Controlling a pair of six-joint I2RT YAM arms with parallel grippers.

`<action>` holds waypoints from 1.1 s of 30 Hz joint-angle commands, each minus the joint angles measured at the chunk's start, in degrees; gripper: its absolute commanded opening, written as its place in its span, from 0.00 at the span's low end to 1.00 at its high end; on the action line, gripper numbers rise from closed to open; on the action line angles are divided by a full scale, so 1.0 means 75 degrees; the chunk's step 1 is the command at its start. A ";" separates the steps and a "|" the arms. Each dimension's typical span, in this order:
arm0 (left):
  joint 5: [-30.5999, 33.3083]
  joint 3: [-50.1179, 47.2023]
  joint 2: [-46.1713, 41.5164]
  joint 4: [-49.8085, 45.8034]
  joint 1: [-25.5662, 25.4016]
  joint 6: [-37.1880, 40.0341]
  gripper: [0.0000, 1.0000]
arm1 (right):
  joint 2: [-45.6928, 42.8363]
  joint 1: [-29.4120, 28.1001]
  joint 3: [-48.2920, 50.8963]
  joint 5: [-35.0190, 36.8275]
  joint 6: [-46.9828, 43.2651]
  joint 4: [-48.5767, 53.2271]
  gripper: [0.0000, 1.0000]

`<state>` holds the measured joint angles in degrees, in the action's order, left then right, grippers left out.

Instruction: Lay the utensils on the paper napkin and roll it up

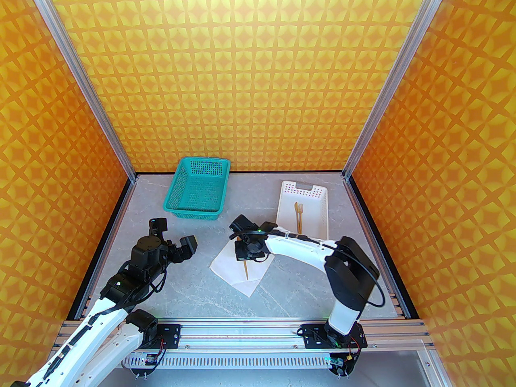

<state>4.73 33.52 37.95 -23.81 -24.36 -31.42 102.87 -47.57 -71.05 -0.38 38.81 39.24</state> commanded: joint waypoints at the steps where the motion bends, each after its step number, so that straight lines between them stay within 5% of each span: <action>1: -0.0122 -0.0127 -0.0055 -0.0083 0.0061 -0.0006 0.98 | 0.0187 -0.0038 -0.0228 0.0213 0.0146 -0.0204 0.09; 33: -0.0117 -0.0115 0.0036 -0.0068 0.0069 -0.0038 0.98 | 0.1127 -0.0184 -0.0367 0.0089 0.0161 -0.0333 0.11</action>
<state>4.58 33.52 38.24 -23.81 -24.36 -31.44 110.10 -48.42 -72.60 -0.12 38.98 37.54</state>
